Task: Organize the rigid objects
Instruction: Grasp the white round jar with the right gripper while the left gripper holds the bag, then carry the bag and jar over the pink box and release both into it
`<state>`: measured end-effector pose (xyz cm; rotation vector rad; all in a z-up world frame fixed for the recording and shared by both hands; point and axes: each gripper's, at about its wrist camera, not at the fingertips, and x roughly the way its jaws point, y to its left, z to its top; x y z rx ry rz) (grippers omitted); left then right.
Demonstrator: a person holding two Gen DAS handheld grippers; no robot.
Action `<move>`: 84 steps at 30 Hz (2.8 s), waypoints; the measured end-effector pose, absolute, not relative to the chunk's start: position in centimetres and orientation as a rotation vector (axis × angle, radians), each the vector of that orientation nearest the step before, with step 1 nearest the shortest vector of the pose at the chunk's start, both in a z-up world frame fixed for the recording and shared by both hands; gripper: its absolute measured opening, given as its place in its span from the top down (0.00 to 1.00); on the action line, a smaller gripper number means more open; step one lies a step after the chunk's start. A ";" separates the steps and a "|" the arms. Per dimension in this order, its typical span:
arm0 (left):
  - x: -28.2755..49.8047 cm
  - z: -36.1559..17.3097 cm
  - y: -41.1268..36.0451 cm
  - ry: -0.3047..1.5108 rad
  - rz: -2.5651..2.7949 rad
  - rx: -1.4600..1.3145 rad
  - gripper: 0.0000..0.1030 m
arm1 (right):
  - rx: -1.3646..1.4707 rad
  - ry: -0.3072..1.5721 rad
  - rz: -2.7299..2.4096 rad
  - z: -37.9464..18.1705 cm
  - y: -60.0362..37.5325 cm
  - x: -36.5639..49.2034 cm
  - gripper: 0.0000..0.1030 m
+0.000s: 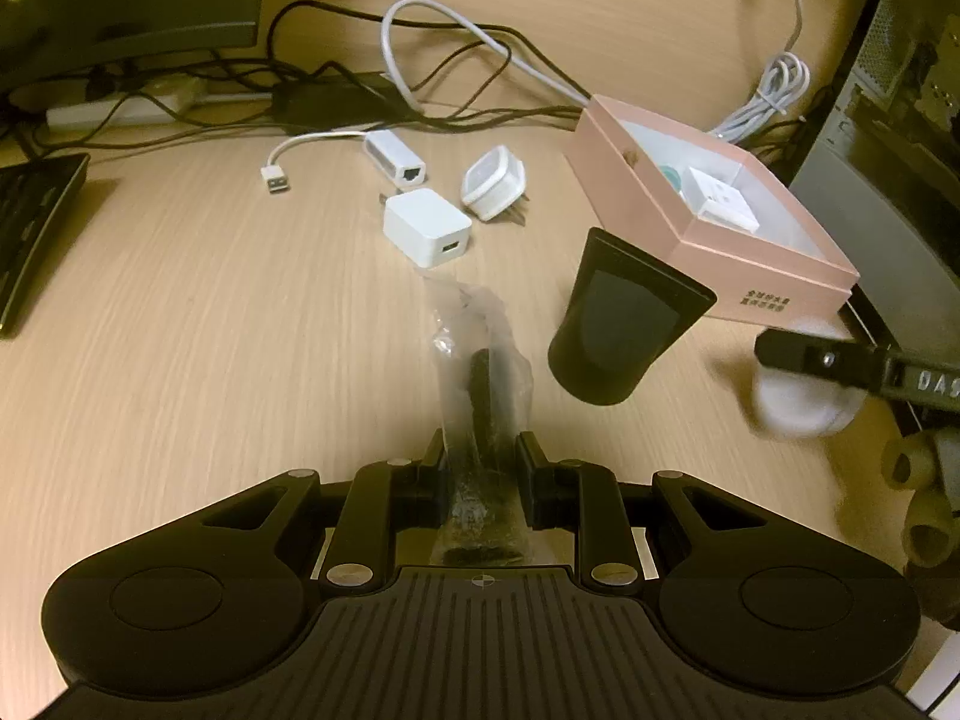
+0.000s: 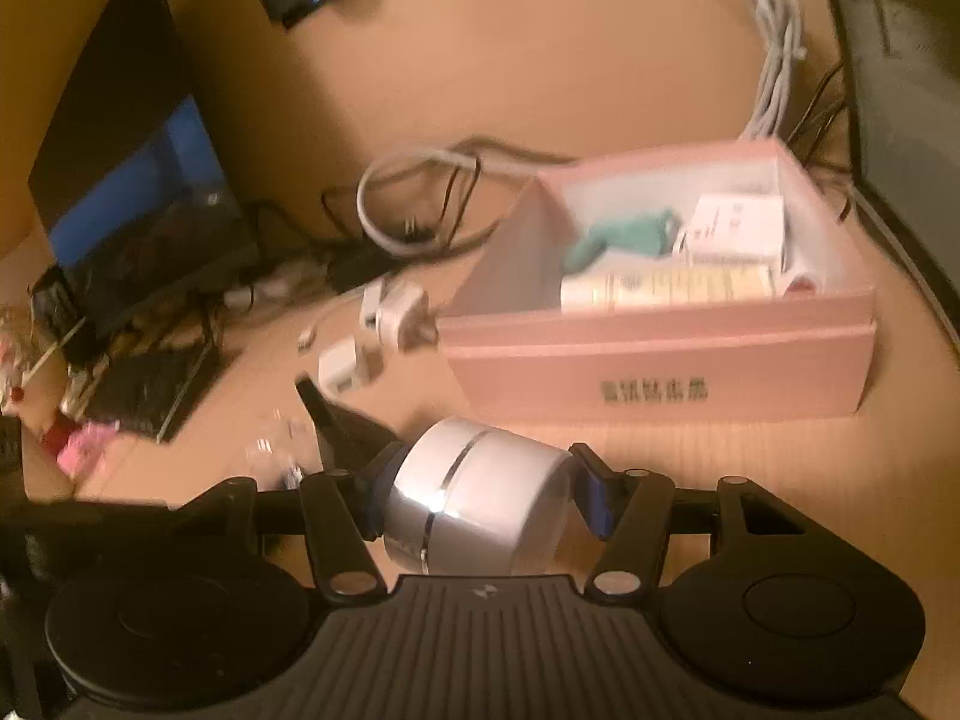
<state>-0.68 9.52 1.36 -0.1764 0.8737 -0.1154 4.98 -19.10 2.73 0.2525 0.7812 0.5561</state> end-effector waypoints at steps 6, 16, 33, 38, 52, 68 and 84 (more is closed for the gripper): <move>-0.5 1.4 9.6 0.879 -0.121 -0.179 0.75 | 0.122 0.733 0.510 3.1 -19.6 3.0 0.35; -0.2 1.2 9.5 0.865 -0.121 -0.186 0.75 | 0.040 0.698 0.354 3.9 -22.3 0.1 0.62; 0.1 1.1 9.5 0.860 -0.110 -0.201 0.75 | 0.552 0.917 0.538 1.3 -23.4 5.2 0.61; 0.2 1.1 9.1 0.861 -0.100 -0.186 0.75 | 0.351 0.846 0.394 2.7 -23.5 4.1 0.45; -0.3 1.1 6.6 0.875 -0.100 -0.039 0.75 | -0.335 0.501 0.362 4.6 -16.7 -4.2 0.20; -3.9 1.3 6.4 0.886 -0.156 -0.086 0.77 | -0.162 0.759 0.336 3.1 -17.9 -0.2 0.46; 4.7 15.9 -1.1 0.495 -0.497 -0.113 0.77 | -0.161 0.582 0.306 10.5 -21.6 -4.5 0.46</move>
